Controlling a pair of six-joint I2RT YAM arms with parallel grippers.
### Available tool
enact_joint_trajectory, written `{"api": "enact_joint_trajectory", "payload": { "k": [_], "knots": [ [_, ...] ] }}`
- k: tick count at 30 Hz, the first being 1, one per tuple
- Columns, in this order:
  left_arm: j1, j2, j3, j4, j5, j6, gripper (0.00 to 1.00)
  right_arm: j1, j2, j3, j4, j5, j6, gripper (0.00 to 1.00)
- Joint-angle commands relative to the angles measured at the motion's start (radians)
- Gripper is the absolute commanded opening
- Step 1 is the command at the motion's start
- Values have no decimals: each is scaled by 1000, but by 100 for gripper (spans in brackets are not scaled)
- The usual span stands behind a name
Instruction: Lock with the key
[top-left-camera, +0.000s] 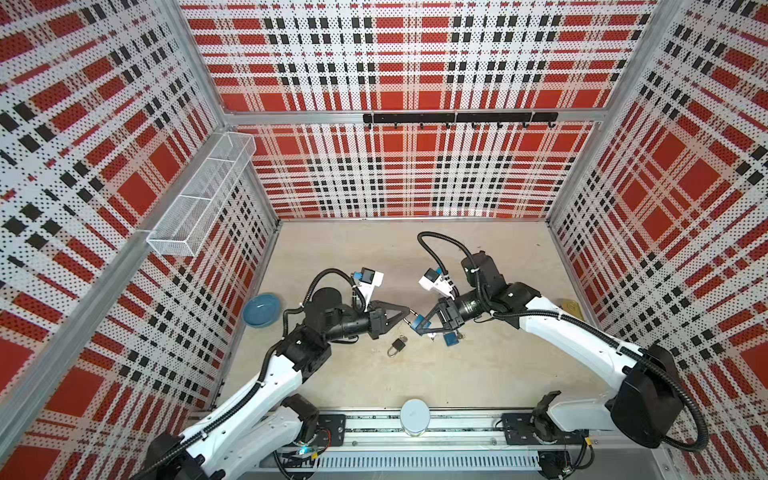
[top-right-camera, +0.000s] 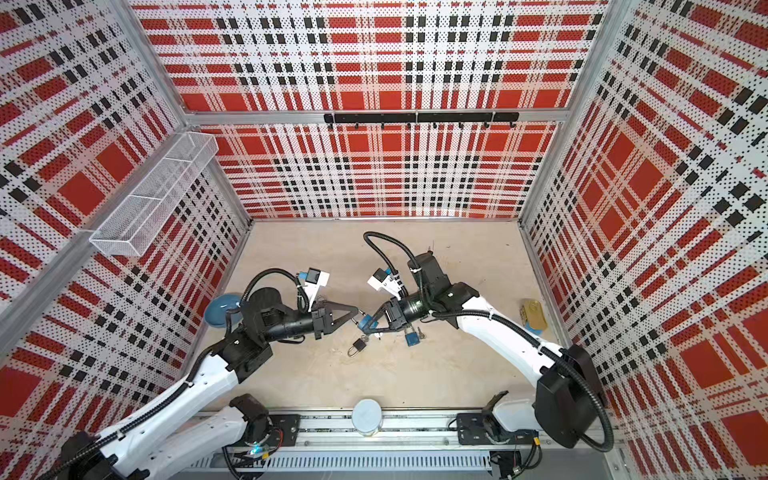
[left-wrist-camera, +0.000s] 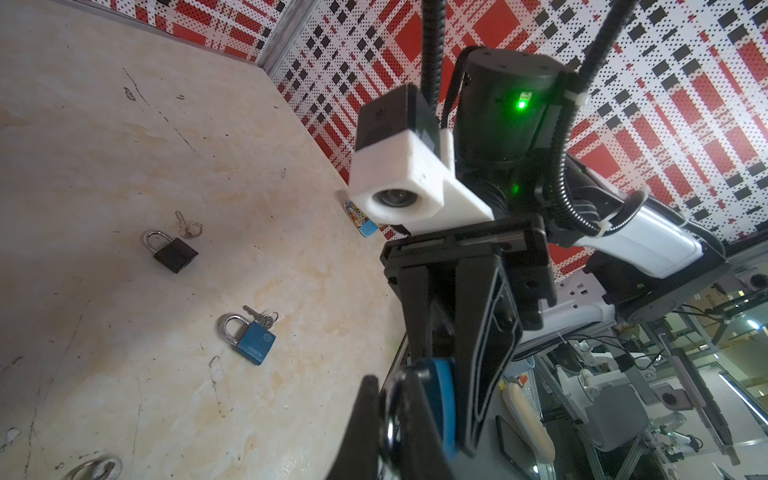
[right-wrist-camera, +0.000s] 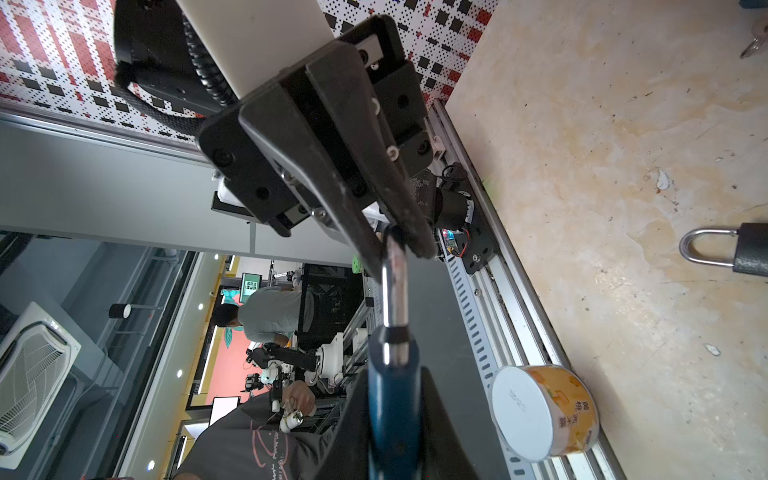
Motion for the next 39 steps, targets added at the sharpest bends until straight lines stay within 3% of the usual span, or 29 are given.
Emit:
{"api": "enact_joint_trajectory", "payload": {
  "k": [1,18,22,30,35,39],
  "knots": [
    [-71,18,-41,-89,25,11,0,5,-47,30,255,-24,2,0],
    [-251,5,-96,22,-79,-93,0,-9,1,82,186,28,-80,0],
    [-232,-26,-97,26,-117,-87,0,-9,8,85,153,38,-92,0],
    [-54,-23,-22,0,-103,-65,0,-9,-10,71,47,104,-182,0],
    [-27,33,43,-10,-63,-38,0,-9,-19,55,64,123,-174,25],
    [-1,47,64,-11,-49,-32,0,-11,-25,38,90,127,-162,34]
  ]
}}
